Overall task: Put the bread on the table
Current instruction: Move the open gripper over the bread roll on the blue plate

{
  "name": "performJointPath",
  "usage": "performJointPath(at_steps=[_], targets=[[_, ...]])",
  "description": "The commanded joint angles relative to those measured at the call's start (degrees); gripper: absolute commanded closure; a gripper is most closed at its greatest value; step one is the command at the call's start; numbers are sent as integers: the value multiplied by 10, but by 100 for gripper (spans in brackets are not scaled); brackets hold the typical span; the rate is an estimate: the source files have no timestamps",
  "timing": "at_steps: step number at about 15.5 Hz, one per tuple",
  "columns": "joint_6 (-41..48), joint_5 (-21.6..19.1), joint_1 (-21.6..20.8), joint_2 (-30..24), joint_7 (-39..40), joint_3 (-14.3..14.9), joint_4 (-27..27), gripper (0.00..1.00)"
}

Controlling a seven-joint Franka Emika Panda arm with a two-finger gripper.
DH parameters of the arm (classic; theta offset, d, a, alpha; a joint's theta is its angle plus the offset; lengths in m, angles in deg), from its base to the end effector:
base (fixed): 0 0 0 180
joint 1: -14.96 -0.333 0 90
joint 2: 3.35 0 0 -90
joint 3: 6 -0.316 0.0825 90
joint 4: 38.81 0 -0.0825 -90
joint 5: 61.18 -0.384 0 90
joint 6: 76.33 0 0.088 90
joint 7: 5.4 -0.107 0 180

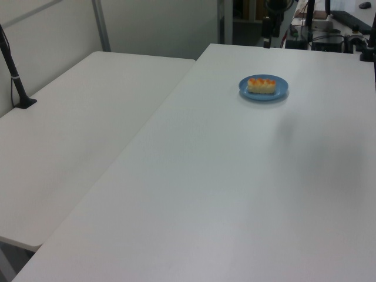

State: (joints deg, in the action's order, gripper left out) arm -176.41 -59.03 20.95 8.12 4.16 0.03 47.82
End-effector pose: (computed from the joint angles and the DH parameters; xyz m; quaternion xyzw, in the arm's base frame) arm 0.6137 -0.1281 0.5507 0.9993 -0.0173 0.0121 0.0318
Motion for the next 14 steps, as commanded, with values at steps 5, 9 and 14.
performJointPath(at_steps=[5,9,14], targets=[[-120,-14,90,119,136,0,2,0],[-176,-6,94,178,137,0,2,0],[-222,-7,110,203,137,0,0,0]])
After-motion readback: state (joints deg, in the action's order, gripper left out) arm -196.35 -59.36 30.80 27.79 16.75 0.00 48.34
